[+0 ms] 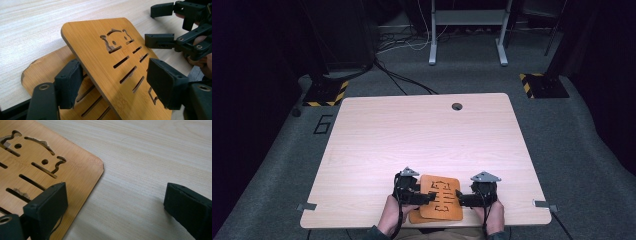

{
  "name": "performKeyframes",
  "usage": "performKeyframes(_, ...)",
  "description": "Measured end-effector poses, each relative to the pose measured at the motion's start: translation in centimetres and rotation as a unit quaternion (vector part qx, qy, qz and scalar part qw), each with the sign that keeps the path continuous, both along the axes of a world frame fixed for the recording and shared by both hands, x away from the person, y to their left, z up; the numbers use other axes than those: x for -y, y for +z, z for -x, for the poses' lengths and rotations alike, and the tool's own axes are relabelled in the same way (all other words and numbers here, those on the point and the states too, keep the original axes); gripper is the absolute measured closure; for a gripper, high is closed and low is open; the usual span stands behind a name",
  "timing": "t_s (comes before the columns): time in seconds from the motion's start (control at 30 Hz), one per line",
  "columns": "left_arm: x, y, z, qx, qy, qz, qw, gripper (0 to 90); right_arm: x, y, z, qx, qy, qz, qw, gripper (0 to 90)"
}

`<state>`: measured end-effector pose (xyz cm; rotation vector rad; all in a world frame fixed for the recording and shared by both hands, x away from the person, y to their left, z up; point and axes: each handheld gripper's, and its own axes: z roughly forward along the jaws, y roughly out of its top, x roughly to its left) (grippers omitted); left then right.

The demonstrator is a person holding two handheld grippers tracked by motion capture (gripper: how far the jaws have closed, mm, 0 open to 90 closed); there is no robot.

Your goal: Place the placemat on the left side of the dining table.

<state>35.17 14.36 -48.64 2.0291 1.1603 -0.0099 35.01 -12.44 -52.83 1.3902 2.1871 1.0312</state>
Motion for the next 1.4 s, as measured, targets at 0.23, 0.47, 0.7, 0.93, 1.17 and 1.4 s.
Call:
performKeyframes(0.23,-0.2,0.3,-0.1,0.001,0.002,-0.005,1.0,39.0,0.0,0.0,0.0,0.001,-0.001,0.0,1.0,4.5)
performKeyframes(0.47,-0.6,0.4,-0.3,-0.004,0.013,0.007,0.9999,50.0,0.1,0.0,0.0,0.002,-0.001,-0.001,1.0,4.6)
performKeyframes(0.7,-1.1,0.2,-0.6,-0.018,0.024,0.024,0.9992,57.3,0.1,0.0,0.0,0.002,-0.002,0.0,1.0,4.6)
performKeyframes(0.93,-1.3,0.1,-0.9,-0.026,0.028,0.032,0.9988,59.2,0.1,0.0,0.0,0.002,-0.002,0.0,1.0,4.6)
performKeyframes(1.17,-1.6,0.3,-1.1,-0.037,0.029,0.053,0.9975,62.7,0.1,0.0,0.0,0.003,-0.005,-0.001,1.0,4.6)
performKeyframes(1.4,-1.4,0.5,-1.1,-0.031,0.037,0.054,0.9974,63.9,0.1,0.0,0.0,0.002,-0.008,-0.003,1.0,4.6)
